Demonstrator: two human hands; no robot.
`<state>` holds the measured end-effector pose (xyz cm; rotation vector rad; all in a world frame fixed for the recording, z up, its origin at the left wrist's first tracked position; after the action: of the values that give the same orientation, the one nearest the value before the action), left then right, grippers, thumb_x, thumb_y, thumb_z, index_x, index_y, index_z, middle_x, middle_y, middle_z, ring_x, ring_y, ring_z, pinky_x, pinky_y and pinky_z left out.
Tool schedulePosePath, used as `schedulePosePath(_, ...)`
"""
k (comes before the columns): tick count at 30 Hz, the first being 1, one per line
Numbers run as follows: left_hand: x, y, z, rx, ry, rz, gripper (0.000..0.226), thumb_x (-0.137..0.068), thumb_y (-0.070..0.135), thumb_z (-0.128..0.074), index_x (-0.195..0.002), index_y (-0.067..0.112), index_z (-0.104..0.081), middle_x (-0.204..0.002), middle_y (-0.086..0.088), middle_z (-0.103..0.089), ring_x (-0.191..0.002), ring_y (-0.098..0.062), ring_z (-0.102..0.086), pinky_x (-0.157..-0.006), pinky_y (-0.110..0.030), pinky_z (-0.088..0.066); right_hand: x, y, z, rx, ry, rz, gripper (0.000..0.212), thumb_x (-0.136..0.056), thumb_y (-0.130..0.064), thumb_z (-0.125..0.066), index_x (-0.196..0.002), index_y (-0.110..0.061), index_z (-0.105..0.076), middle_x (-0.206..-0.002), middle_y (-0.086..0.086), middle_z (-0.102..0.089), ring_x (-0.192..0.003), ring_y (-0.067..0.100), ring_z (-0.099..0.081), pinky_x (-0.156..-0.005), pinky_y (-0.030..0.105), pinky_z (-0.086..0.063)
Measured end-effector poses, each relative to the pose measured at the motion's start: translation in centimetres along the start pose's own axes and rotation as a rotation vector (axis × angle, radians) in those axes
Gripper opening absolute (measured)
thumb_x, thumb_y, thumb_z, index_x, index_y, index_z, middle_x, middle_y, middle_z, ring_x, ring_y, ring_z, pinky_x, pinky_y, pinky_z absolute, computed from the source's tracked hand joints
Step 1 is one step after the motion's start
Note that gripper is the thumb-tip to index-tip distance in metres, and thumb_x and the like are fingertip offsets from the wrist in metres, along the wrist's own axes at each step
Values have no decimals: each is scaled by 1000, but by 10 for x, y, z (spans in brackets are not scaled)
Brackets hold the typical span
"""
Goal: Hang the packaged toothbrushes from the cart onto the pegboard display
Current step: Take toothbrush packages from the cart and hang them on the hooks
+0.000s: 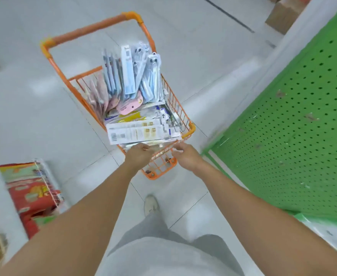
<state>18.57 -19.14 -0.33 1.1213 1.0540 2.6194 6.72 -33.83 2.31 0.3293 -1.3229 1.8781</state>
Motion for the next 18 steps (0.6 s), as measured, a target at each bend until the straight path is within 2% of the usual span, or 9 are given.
schedulePosePath(3, -24, -8, 4, -107, -96, -27, 35, -94, 30, -62, -126, 15, -64, -120, -1, -68, -106, -19, -63, -90, -24, -44, -32, -9, -17, 142, -12, -25, 39, -98, -11, -51, -136, -15, -57, -137, 6, -58, -122, 26, -57, -85, 26, -44)
schedulePosePath(6, -40, -19, -2, -200, -203, -4, 40, -96, 33, -58, -133, 17, -59, -131, -2, -62, -118, -22, -59, -102, -30, -45, -59, -8, -20, 247, 13, -35, 43, -97, -9, -52, -140, -10, -54, -140, 11, -55, -125, 28, -54, -82, 21, -38)
schedulePosePath(8, -48, -27, -10, -240, -272, 5, 31, -96, 35, -58, -123, 19, -60, -120, 0, -61, -110, -19, -57, -92, -27, -45, -71, -6, -20, 322, 46, -9, 46, -96, -10, -53, -141, -16, -55, -141, 8, -57, -127, 26, -54, -82, 18, -36)
schedulePosePath(10, -52, -32, -16, -244, -291, 6, 20, -96, 33, -59, -112, 21, -60, -111, 1, -60, -100, -17, -53, -79, -24, -44, -80, -3, -23, 475, 52, 24, 46, -97, -16, -52, -142, -22, -55, -143, 8, -54, -128, 27, -54, -94, 26, -42)
schedulePosePath(12, -57, -33, -18, -272, -267, -34, 16, -95, 30, -59, -106, 19, -64, -111, 0, -64, -99, -17, -54, -82, -28, -45, -85, -1, -34, 647, 11, 92, 45, -98, -19, -48, -141, -26, -55, -144, 8, -51, -127, 29, -53, -100, 37, -46)
schedulePosePath(15, -62, -33, -16, -297, -224, -49, 11, -93, 25, -57, -95, 19, -67, -104, 3, -67, -96, -15, -55, -75, -26, -42, -82, -6, -56, 807, -94, 251, 45, -97, -12, -47, -137, -30, -55, -137, 5, -50, -119, 31, -54, -88, 44, -52)
schedulePosePath(18, -66, -35, -14, -332, -235, -46, 26, -92, 17, -51, -108, 16, -72, -118, 3, -69, -105, -16, -56, -84, -26, -40, -77, -3, -70, 840, -135, 329, 48, -94, -10, -51, -137, -31, -54, -136, -2, -52, -118, 27, -54, -83, 42, -54)
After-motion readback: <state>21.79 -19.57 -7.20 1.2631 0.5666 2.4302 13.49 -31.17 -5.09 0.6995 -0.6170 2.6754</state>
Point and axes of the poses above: each hand's wrist, its own x-axis away from the middle knuckle, its own z-axis out of the back of the hand, y = z × x, the point moved 7 cm from there along -x, towards the middle knuckle
